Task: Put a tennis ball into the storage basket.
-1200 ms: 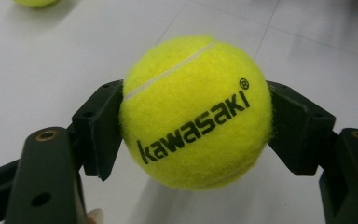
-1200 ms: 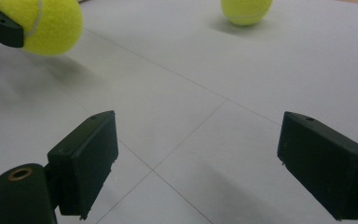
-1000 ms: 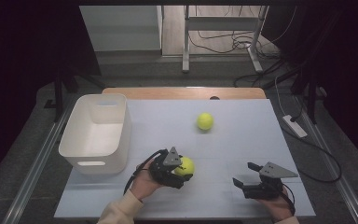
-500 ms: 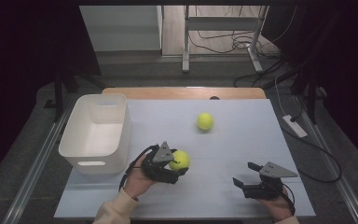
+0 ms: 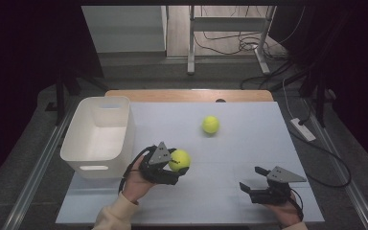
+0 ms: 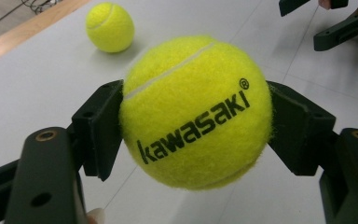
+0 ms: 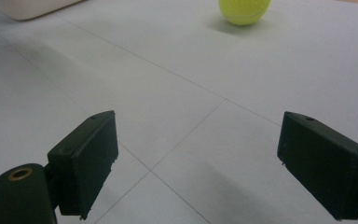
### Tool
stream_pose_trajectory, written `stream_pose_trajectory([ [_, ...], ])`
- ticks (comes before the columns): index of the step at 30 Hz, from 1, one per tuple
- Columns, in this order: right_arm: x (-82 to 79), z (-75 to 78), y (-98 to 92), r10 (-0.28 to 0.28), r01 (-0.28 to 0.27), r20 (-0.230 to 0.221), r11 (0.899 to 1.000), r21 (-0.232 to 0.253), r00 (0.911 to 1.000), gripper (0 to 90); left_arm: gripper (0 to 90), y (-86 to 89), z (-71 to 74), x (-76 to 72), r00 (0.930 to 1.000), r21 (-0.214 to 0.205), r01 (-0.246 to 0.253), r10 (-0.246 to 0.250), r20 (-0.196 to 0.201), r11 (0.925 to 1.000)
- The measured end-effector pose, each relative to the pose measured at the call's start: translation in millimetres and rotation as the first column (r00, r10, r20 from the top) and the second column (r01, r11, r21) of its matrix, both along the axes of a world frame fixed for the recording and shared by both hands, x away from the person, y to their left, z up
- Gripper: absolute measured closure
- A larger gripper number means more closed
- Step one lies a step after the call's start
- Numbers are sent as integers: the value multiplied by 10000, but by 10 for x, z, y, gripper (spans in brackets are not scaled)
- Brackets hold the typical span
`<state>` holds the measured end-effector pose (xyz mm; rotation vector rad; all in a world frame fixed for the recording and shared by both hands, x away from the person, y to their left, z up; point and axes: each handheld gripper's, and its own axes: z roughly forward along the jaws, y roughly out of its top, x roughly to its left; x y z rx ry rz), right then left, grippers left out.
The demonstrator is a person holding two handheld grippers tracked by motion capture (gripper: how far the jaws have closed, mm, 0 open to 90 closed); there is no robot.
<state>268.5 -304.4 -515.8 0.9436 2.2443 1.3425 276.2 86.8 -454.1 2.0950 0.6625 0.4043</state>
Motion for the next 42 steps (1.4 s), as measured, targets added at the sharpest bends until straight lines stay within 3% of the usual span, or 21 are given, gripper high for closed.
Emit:
stream_pose_trajectory([
  [18, 2, -8, 5, 17, -17, -14, 10000, -2, 10000, 126, 268, 144, 122, -28, 9976, -380, -458, 477, 500, 9982],
  [42, 4, -10, 3, 17, -17, 6, 10000, -64, 10000, 126, 268, 371, 318, -108, 9873, -1010, -949, 1066, 1180, 9904],
])
